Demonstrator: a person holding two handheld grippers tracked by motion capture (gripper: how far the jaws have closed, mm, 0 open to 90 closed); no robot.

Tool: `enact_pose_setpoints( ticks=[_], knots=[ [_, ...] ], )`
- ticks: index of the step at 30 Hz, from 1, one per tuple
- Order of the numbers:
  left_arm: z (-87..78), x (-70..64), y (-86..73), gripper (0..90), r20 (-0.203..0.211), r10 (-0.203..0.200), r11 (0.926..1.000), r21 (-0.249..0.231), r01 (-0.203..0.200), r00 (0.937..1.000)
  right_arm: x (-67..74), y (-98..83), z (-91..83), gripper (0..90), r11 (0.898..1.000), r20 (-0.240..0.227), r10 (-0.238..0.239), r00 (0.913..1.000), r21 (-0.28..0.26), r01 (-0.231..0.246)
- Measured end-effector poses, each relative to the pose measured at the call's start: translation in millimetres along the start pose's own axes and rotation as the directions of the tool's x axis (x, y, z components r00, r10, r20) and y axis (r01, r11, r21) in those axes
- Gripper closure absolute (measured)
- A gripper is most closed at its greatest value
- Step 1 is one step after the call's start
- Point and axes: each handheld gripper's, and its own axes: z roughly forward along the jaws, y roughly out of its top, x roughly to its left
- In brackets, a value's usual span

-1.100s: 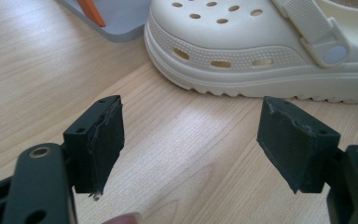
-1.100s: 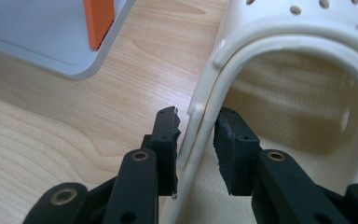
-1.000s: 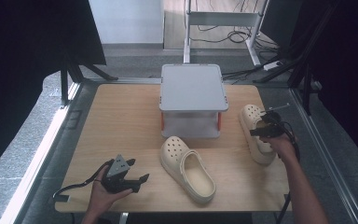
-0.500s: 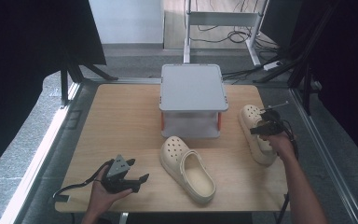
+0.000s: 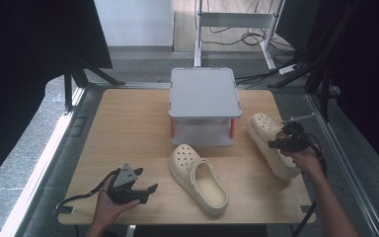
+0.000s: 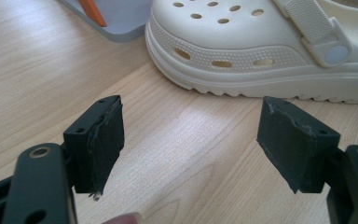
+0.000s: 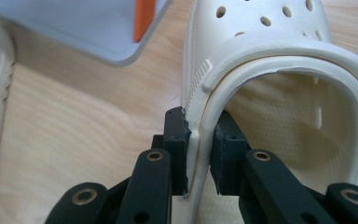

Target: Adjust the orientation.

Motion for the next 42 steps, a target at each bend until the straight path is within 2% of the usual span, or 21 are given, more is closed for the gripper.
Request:
enact_pose_setpoints(
  ticks=[3, 8, 14, 19, 27, 30, 32, 42],
  knots=[
    [-0.2, 0.1, 0.1, 23.6, 0.0, 0.0, 1.0, 0.0, 0.0, 1.0, 6.7, -3.8, -4.1, 78.9, 1.0, -0.003, -0.021, 0.9998, 0.0, 0.021],
    [0.0, -0.1, 0.1, 23.6, 0.002, -0.002, 1.0, -0.002, 0.002, 1.0, 26.1, -14.5, -13.8, 78.8, 0.997, -0.006, -0.077, 0.997, -0.022, 0.077],
    [-0.7, 0.0, 0.3, 23.6, 0.002, -0.003, 1.0, -0.001, 0.003, 1.0, 38.9, -23.4, -17.9, 78.8, 0.995, -0.034, -0.097, 0.9947, -0.029, 0.096],
    [-0.5, -0.1, 0.3, 23.6, 0.004, -0.005, 1.0, -0.002, 0.005, 1.0, 57.1, -31.9, -21.9, 78.7, 0.991, -0.068, -0.129, 0.9893, -0.043, 0.126],
    [-1.6, 0.0, 0.5, 23.6, 0.004, -0.005, 1.0, -0.006, 0.005, 1.0, 75.4, -34.8, -23.3, 78.7, 0.987, -0.085, -0.159, 0.9837, -0.048, 0.155],
    [-0.9, -0.4, 0.4, 23.6, 0.005, -0.005, 1.0, -0.003, 0.005, 1.0, 84.7, -33.9, -20.8, 78.7, 0.983, -0.107, -0.179, 0.9779, -0.046, 0.175],
    [-1.1, -0.2, 0.5, 23.6, 0.005, -0.006, 1.0, -0.005, 0.006, 1.0, 87.1, -33.5, -20.1, 78.7, 0.983, -0.112, -0.184, 0.9766, -0.047, 0.179],
    [-1.7, -0.1, 0.7, 23.6, 0.008, -0.007, 1.0, -0.007, 0.007, 0.9999, 117.2, -27.9, -11.3, 78.7, 0.968, -0.141, -0.25, 0.958, -0.047, 0.246]
  ],
)
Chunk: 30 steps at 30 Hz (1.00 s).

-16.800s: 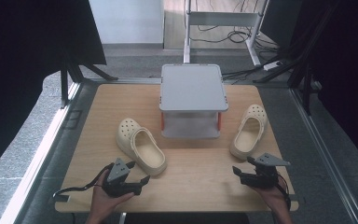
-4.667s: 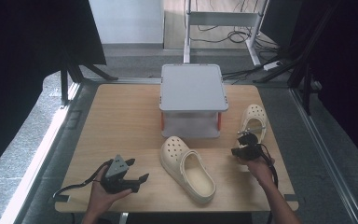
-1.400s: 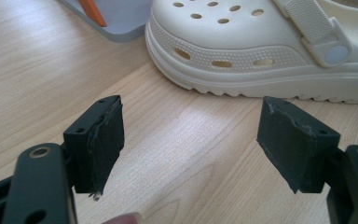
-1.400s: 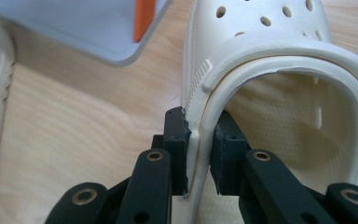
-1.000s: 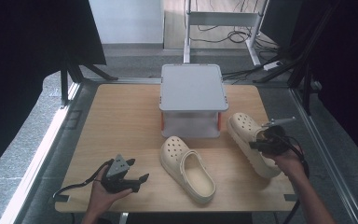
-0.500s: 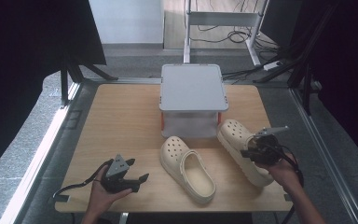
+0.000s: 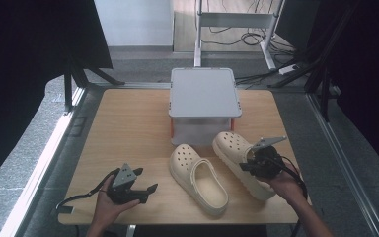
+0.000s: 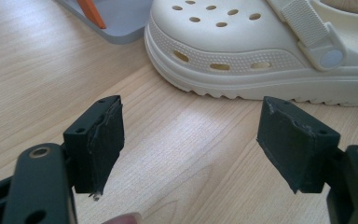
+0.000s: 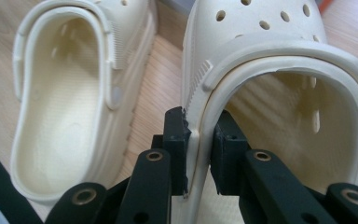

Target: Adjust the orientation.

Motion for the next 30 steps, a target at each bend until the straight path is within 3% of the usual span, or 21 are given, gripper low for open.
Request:
enact_pose_setpoints(
  ticks=[8, 30],
  knots=[
    [-0.1, 0.2, 0.0, 23.6, 0.0, 0.001, 1.0, 0.0, -0.001, 1.0, 17.3, 6.0, 19.6, 78.6, 0.999, -0.032, -0.03, 0.999, 0.016, 0.031],
    [-0.5, 0.1, -0.3, 23.6, -0.002, 0.004, 1.0, 0.0, -0.004, 1.0, 28.3, 19.5, 55.8, 76.8, 0.998, -0.089, -0.048, 0.9949, 0.022, 0.05]
  ],
)
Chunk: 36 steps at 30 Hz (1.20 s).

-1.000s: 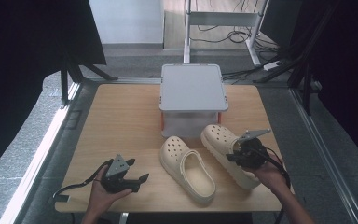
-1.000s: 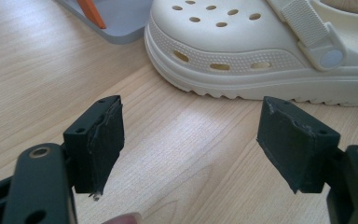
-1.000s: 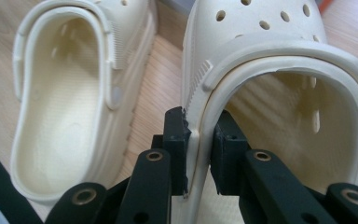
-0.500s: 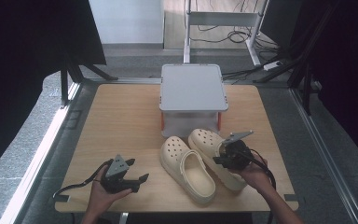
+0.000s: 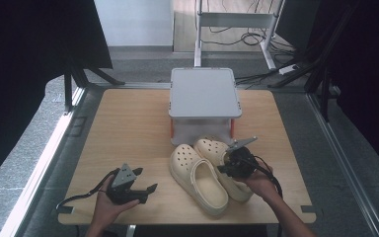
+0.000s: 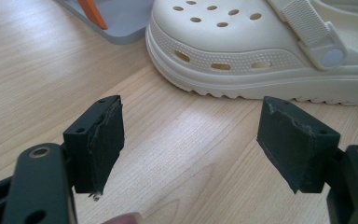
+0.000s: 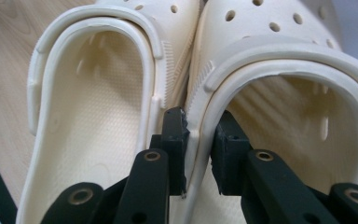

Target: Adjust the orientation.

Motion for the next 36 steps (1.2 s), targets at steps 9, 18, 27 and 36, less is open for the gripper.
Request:
enact_pose_setpoints(
  ticks=[9, 18, 27, 36],
  knots=[
    [-0.3, -0.1, 0.1, 23.6, 0.0, -0.001, 1.0, -0.001, 0.001, 1.0, -0.4, -0.6, -0.6, 74.8, 1.0, -0.011, 0.006, 0.9999, -0.001, -0.006],
    [-0.4, -0.2, 0.1, 23.6, 0.001, -0.002, 1.0, -0.001, 0.002, 1.0, 2.0, 1.7, -2.1, 73.1, 1.0, -0.038, 0.003, 0.9993, -0.01, -0.003],
    [-0.1, -0.3, 0.1, 23.6, 0.002, -0.001, 1.0, 0.0, 0.001, 1.0, 4.9, 3.3, 0.5, 70.7, 1.0, -0.054, 0.016, 0.9984, -0.013, -0.016],
    [0.1, 0.0, 0.1, 23.6, 0.003, 0.0, 1.0, 0.0, 0.0, 1.0, 5.5, 4.1, -1.2, 58.9, 0.999, -0.046, 0.032, 0.9984, -0.005, -0.032]
  ],
)
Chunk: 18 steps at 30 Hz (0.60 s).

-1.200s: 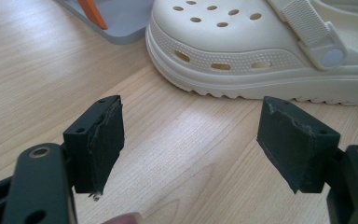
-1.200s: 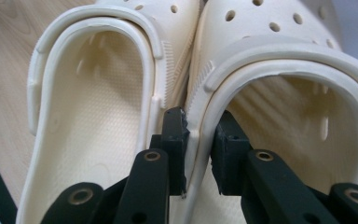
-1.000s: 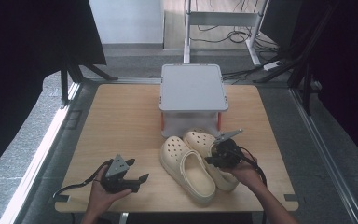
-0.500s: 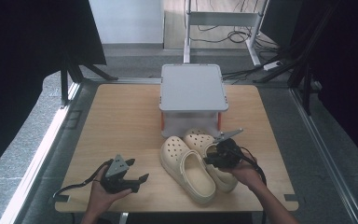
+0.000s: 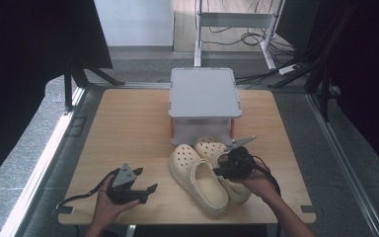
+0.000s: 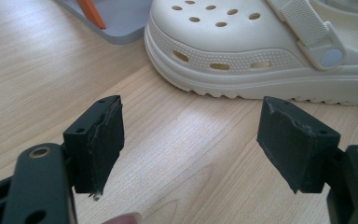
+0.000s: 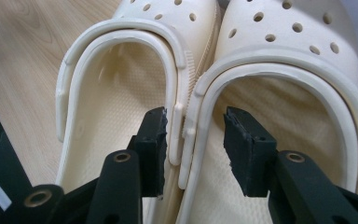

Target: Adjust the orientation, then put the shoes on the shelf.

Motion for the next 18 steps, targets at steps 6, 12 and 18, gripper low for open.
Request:
enact_pose_setpoints(
  ticks=[6, 12, 18],
  knots=[
    [-0.6, -0.5, -0.2, 23.6, -0.001, -0.001, 1.0, 0.0, 0.001, 1.0, 0.7, 4.8, 5.0, 54.7, 1.0, 0.008, 0.012, 0.9999, 0.026, -0.012],
    [-0.7, 0.6, 0.3, 23.6, -0.003, 0.0, 1.0, 0.0, 0.0, 1.0, 7.3, 18.7, 17.8, 52.8, 0.997, 0.031, 0.002, 0.9995, 0.082, -0.004],
    [-0.4, -0.1, -0.2, 23.6, -0.001, 0.002, 1.0, 0.001, -0.002, 1.0, 10.5, 26.6, 36.2, 54.9, 0.991, 0.061, 0.016, 0.998, 0.132, -0.024]
  ],
)
